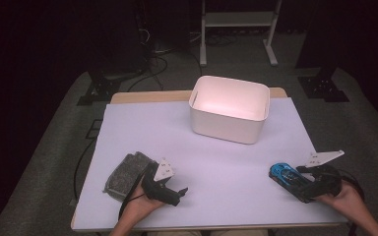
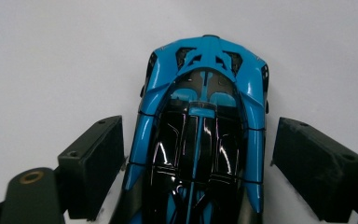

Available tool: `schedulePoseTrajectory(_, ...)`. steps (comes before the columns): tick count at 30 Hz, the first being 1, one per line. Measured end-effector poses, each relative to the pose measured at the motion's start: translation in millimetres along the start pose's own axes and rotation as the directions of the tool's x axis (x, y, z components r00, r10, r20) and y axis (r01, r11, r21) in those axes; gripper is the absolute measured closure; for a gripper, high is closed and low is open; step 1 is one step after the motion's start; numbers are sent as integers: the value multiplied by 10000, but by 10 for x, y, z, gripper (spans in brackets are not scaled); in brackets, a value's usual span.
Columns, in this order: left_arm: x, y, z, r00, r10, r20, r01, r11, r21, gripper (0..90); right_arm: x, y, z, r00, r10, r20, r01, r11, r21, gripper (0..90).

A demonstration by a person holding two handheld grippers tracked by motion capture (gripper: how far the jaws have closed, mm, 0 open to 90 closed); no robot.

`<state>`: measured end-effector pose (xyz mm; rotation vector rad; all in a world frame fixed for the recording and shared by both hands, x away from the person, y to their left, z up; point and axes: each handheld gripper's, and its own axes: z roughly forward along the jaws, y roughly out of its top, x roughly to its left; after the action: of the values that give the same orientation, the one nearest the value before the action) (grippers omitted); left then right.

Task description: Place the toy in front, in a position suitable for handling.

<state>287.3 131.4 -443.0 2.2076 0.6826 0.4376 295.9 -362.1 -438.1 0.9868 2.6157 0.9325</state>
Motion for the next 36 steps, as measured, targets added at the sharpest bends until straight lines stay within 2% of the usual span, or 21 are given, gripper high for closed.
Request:
schedulePoseTrajectory(9,-1,-2,-3,10000,4,2,-4,10000,15,0,39,-16,107,9996,-206,168,198,9988,456,152)
schedulePoseTrajectory(23,0,-3,-2,10000,12,0,-12,10000,47,0,53,6,125,9990,-117,434,90,9979,638,166)
schedulePoseTrajectory(28,-7,-7,9,10000,52,13,-52,9999,103,0,62,17,115,9990,-113,427,84,9977,675,220)
schedulePoseTrajectory(36,-6,-8,8,10000,60,-10,-60,9999,82,0,71,36,114,9986,32,537,-74,9970,775,240)
